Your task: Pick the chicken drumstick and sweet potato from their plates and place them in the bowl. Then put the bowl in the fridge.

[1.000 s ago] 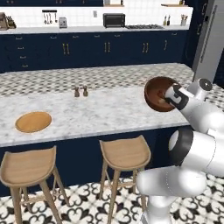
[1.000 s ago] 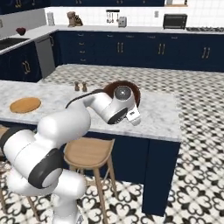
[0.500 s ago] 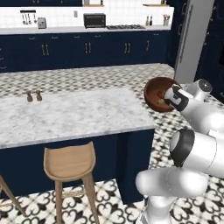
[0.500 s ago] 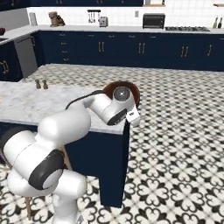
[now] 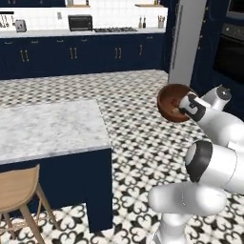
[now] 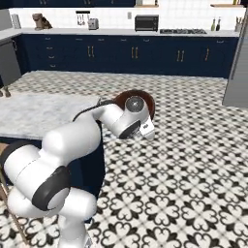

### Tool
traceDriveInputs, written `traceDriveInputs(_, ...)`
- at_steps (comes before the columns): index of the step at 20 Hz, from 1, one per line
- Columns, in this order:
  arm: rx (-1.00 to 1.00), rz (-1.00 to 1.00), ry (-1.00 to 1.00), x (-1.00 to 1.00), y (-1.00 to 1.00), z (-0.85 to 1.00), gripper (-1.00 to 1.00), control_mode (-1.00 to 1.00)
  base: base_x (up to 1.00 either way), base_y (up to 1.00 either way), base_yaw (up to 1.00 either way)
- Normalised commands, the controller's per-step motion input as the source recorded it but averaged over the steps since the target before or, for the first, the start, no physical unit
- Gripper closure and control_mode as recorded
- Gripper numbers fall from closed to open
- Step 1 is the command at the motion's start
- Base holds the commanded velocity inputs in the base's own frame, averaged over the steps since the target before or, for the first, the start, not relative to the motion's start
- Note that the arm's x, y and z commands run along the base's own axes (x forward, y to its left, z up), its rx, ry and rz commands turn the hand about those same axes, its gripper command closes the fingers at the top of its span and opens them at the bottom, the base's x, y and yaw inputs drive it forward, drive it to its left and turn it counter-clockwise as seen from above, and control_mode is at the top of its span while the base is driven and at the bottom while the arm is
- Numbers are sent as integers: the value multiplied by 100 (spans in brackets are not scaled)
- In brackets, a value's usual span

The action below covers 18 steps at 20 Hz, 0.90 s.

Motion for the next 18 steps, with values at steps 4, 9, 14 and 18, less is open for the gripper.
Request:
traceDriveInputs(4,0,0,0,0,0,0,100,100,82,-100,9)
traceDriveInputs(9,0,0,0,0,0,0,100,100,100,-66,11)
traceDriveInputs(14,0,0,0,0,0,0,100,100,100,-49,11)
traceDriveInputs(18,0,0,0,0,0,0,100,100,100,-41,4)
